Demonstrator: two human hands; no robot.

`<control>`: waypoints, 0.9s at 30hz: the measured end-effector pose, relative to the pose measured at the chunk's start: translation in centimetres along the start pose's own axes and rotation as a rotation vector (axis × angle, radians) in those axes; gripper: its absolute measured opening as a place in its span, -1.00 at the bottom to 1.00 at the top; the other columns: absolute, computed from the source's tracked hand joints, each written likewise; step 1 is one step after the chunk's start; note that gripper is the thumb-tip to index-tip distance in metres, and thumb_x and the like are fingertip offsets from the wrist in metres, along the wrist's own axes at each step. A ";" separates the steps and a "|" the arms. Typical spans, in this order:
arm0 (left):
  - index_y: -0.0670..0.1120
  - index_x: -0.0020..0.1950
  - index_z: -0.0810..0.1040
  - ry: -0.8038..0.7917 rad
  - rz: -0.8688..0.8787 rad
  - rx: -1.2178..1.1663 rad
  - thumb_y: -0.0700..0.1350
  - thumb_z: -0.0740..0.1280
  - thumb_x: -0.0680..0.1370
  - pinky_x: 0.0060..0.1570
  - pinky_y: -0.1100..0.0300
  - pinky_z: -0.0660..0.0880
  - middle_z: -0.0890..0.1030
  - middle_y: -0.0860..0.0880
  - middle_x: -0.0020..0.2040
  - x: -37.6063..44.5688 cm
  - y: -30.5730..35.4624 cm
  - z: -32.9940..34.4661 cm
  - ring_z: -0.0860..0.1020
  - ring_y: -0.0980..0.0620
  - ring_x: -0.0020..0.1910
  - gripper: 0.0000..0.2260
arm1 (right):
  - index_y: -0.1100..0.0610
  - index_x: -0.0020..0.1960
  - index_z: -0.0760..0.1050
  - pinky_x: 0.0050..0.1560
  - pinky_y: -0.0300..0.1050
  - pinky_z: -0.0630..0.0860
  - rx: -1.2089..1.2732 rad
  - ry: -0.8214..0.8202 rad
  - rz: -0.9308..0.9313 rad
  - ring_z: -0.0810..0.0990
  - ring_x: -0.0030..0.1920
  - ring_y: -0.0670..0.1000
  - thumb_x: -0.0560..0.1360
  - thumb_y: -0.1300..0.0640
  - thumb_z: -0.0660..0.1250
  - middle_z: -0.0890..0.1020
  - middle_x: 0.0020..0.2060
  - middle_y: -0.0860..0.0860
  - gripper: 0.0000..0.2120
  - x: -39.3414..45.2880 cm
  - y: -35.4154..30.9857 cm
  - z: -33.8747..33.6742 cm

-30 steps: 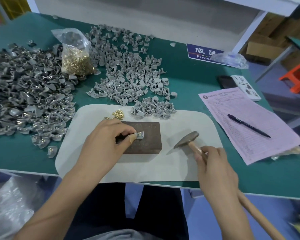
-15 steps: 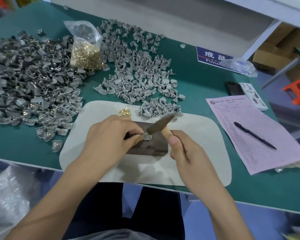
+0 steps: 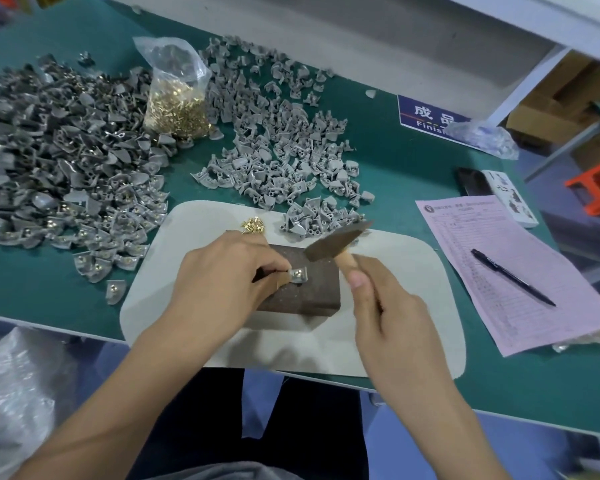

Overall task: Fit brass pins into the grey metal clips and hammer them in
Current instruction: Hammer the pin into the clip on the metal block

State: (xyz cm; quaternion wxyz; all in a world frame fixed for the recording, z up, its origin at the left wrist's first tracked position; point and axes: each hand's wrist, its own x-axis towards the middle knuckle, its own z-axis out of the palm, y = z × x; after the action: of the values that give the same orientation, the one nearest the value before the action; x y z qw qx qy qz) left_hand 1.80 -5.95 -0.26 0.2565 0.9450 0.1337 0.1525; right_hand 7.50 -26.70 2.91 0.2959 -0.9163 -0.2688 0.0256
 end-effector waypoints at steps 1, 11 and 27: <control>0.27 -0.09 0.65 0.003 -0.002 0.002 0.14 0.48 0.47 -0.30 0.19 0.41 0.54 0.22 -0.20 0.0 0.0 0.0 0.48 0.17 -0.10 -0.95 | -0.28 0.26 0.41 -0.38 -0.01 0.34 -0.015 -0.041 0.007 0.37 -0.44 -0.03 0.64 -0.33 -0.11 0.47 -0.45 -0.16 -0.60 -0.1 0.0 0.2; 0.28 -0.06 0.64 -0.003 -0.004 0.030 0.17 0.46 0.48 -0.28 0.19 0.42 0.55 0.23 -0.18 0.0 0.0 -0.1 0.48 0.18 -0.06 -0.94 | -0.29 0.24 0.39 -0.26 0.12 0.52 -0.115 -0.117 -0.029 0.49 -0.35 0.08 0.61 -0.34 -0.13 0.45 -0.44 -0.10 -0.60 0.3 -0.4 -0.2; 0.27 -0.08 0.65 -0.003 -0.043 0.015 0.14 0.47 0.49 -0.26 0.19 0.42 0.57 0.25 -0.17 0.0 0.1 -0.1 0.47 0.21 -0.05 -0.95 | -0.28 0.27 0.42 -0.24 0.00 0.53 0.051 0.043 -0.066 0.55 -0.30 -0.05 0.66 -0.30 -0.09 0.60 -0.29 -0.21 -0.62 -0.1 -0.4 -0.1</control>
State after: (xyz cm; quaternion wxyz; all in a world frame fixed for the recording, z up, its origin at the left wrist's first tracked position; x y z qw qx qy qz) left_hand 1.80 -6.00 -0.09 0.2526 0.9440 0.1551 0.1446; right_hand 7.27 -26.51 3.23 0.3255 -0.8994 -0.2917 0.0031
